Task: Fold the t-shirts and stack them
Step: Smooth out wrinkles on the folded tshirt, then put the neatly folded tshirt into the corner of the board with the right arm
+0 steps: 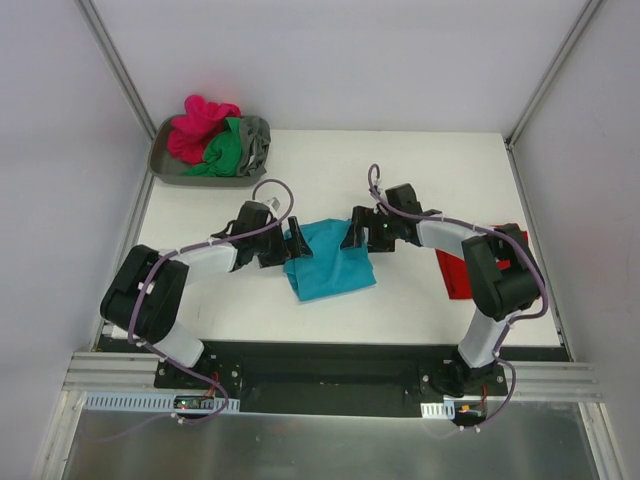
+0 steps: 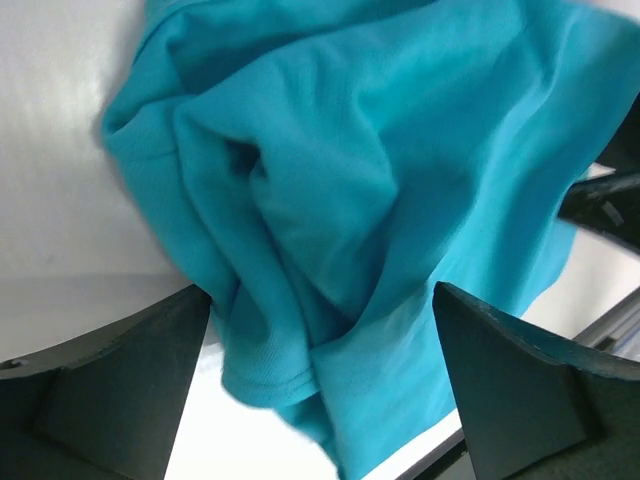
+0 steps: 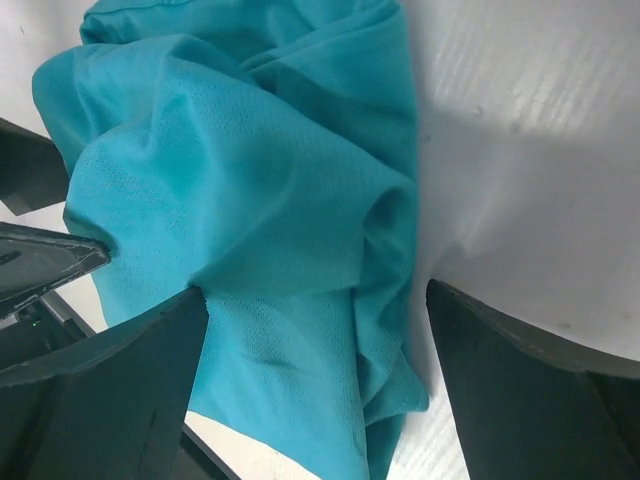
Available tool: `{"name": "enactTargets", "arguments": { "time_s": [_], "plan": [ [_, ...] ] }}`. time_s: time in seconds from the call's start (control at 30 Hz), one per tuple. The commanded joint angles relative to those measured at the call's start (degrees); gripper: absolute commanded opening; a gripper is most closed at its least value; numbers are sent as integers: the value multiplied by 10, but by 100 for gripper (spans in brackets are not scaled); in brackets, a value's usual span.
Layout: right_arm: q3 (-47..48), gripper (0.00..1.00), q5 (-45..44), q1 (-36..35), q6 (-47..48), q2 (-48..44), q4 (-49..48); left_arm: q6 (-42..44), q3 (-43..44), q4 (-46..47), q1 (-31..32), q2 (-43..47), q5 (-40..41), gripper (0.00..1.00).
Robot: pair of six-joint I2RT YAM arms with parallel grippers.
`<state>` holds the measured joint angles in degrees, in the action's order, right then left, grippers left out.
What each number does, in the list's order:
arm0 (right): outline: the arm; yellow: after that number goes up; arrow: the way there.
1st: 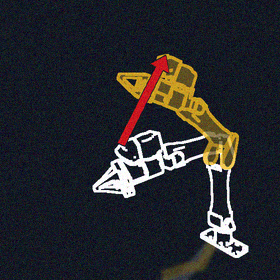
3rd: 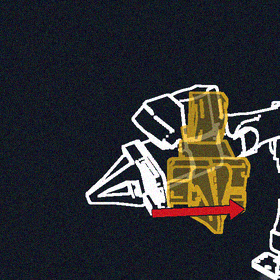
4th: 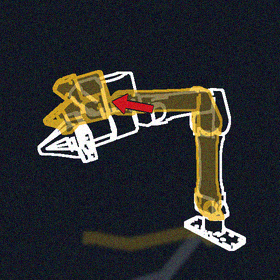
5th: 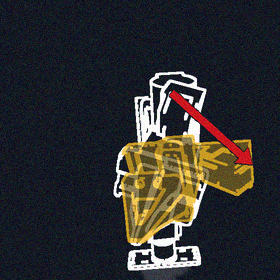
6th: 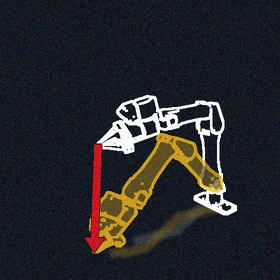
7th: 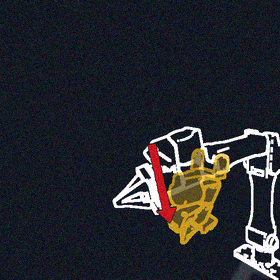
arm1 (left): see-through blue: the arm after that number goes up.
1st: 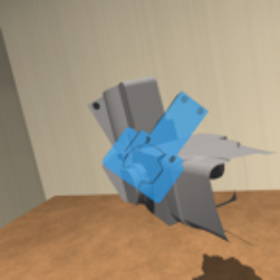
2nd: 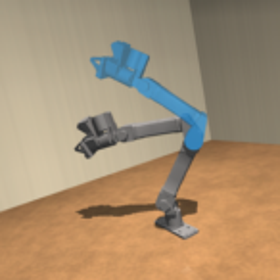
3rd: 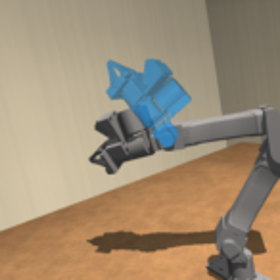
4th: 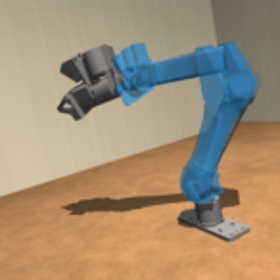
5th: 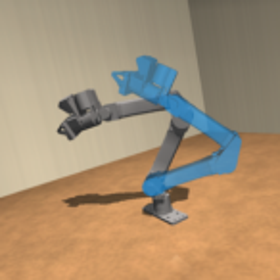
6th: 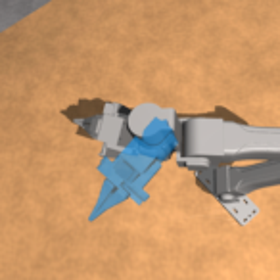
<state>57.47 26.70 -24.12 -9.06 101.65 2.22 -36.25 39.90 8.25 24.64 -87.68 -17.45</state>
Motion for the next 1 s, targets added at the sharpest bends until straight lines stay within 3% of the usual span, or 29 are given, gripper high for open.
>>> {"name": "enactTargets", "arguments": {
  "time_s": [0.0, 0.07, 0.13, 0.2, 0.33, 0.5, 0.73, 0.97],
  "plan": [
    [8, 93, 5, -21, -14, 23, 12, 9, 18, -20, -3, -72, -2, 90],
    [3, 90, -1, -33, -15, 27, 19, 7, 28, -24, -3, -93, -1, 70],
    [-10, 88, -15, -37, -17, 23, 22, 7, 30, -29, -3, -101, 7, 37],
    [-28, 87, -31, -40, -21, 15, 22, 0, 28, -39, -3, -97, 30, 17],
    [-56, 84, -63, -40, -32, 5, 18, -5, 28, -56, -3, -92, 58, 1],
    [-55, 79, -65, -39, -42, 11, 6, -6, 37, -60, -3, -104, 50, 2],
    [-71, 76, -58, -53, -77, 10, -20, -17, 40, -61, -3, -114, 36, 15],
    [-85, 42, -49, -53, -103, 25, -62, -25, 41, -61, -3, -109, 38, 16]
  ]
}}
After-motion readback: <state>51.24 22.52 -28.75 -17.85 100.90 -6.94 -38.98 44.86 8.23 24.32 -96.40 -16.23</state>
